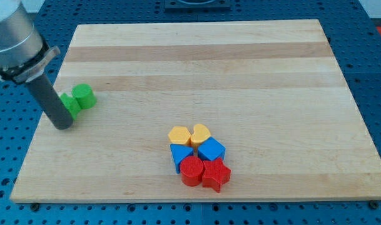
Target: Move green blocks towards center
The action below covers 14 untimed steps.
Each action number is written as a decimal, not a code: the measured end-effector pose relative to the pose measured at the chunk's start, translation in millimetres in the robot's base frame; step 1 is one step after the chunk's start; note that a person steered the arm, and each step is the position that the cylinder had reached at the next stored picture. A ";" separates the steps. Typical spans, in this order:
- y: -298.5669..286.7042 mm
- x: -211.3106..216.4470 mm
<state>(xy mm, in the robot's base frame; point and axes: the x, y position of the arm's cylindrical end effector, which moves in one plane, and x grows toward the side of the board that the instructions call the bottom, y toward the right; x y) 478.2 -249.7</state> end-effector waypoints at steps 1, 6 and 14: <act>0.0 -13.7; -55.0 -31.6; -42.0 -98.6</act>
<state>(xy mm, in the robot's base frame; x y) 379.6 -291.7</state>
